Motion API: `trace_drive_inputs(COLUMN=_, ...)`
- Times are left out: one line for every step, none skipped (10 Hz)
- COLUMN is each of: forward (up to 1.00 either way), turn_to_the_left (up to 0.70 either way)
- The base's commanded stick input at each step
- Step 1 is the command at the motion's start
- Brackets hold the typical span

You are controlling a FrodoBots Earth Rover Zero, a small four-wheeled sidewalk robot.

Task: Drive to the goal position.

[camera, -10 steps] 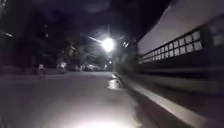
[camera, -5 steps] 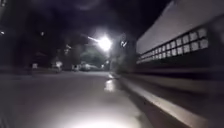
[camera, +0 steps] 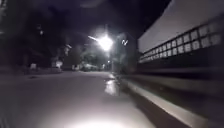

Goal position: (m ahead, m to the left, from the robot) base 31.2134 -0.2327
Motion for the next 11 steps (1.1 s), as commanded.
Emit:
trace_drive_inputs(forward=0.70, turn_to_the_left=0.00)
trace_drive_inputs(forward=0.70, turn_to_the_left=0.00)
trace_drive_inputs(forward=0.70, turn_to_the_left=0.00)
trace_drive_inputs(forward=0.70, turn_to_the_left=0.00)
trace_drive_inputs(forward=0.70, turn_to_the_left=0.00)
trace_drive_inputs(forward=0.70, turn_to_the_left=0.00)
trace_drive_inputs(forward=0.70, turn_to_the_left=-0.06)
trace_drive_inputs(forward=0.70, turn_to_the_left=-0.35)
trace_drive_inputs(forward=0.70, turn_to_the_left=-0.35)
trace_drive_inputs(forward=0.70, turn_to_the_left=-0.35)
trace_drive_inputs(forward=0.70, turn_to_the_left=-0.35)
